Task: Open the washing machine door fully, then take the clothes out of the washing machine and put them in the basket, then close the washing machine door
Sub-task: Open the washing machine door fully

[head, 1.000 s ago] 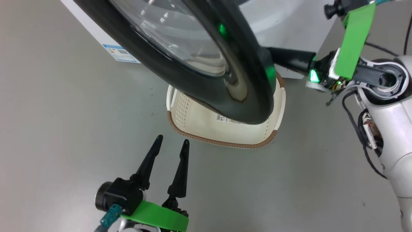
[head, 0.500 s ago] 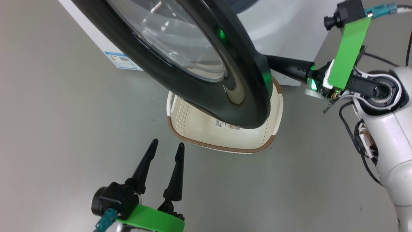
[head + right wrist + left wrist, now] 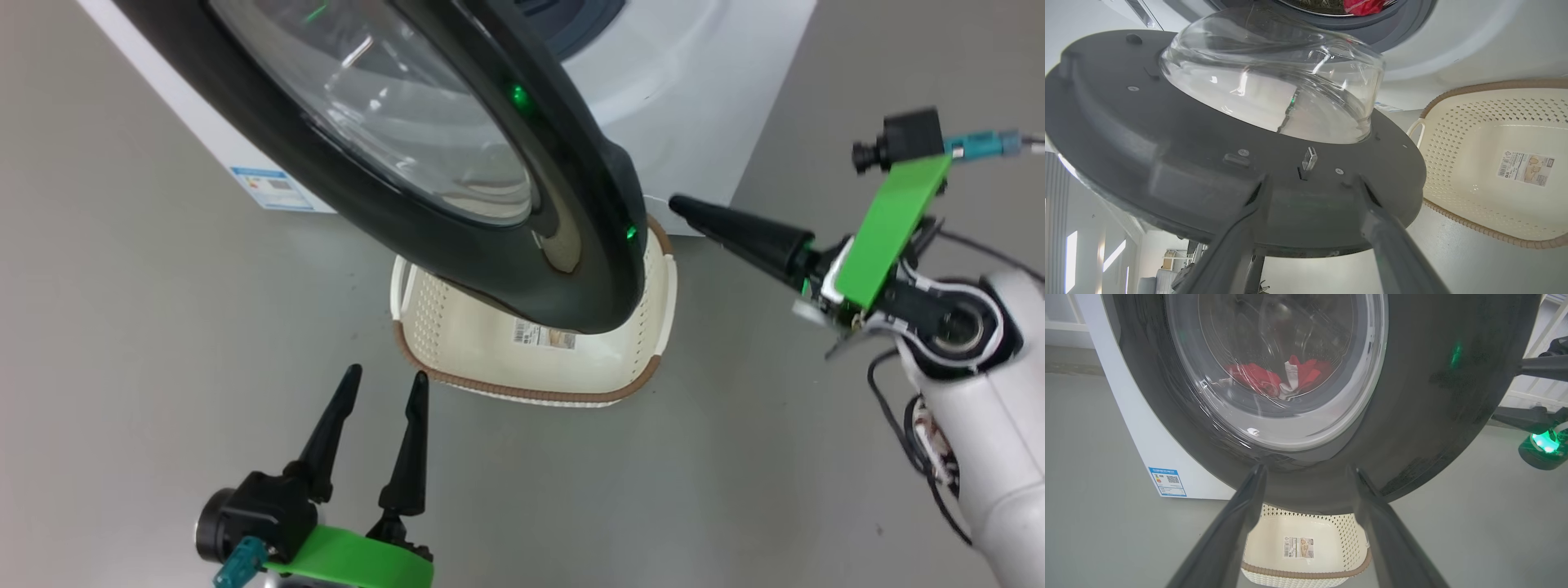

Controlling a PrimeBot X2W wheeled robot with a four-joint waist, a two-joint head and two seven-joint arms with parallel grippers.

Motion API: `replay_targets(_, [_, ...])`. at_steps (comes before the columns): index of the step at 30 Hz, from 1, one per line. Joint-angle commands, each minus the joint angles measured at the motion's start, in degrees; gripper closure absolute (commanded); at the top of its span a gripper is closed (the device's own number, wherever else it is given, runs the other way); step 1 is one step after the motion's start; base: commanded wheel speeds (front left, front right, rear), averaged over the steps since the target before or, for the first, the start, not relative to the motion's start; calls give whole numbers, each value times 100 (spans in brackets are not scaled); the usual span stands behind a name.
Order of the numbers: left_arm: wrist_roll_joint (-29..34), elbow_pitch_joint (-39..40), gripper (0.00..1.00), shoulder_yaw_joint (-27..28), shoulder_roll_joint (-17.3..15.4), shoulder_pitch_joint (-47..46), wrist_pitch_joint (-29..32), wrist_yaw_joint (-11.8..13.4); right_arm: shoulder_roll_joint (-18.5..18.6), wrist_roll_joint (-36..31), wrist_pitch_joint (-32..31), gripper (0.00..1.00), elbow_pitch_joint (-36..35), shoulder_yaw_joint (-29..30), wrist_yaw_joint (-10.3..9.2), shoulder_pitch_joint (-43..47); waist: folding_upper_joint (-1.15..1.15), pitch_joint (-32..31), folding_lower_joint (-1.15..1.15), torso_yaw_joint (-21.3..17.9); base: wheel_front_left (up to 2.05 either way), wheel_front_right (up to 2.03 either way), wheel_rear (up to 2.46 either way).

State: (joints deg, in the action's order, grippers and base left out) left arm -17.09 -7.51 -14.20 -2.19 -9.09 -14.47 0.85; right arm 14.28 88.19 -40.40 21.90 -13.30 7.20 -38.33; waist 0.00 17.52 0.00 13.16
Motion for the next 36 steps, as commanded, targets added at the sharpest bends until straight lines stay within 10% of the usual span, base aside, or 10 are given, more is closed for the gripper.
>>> replay_targets(1, [83, 106, 0, 232, -69, 89, -52, -55, 5, -34, 82, 0, -190, 20, 29, 173, 0, -108, 0, -110, 0, 0, 0])
replay_targets(23, [234, -61, 0, 671, -69, 409, -52, -148, 173, -144, 1545, 0, -534, 277, 29, 2299, 0, -493, 0, -606, 0, 0, 0])
replay_targets(36, [279, -157, 0, 770, -69, 447, -52, -194, 619, -1603, 4168, 0, -550, -613, 29, 2875, 0, -535, 0, -739, 0, 0, 0])
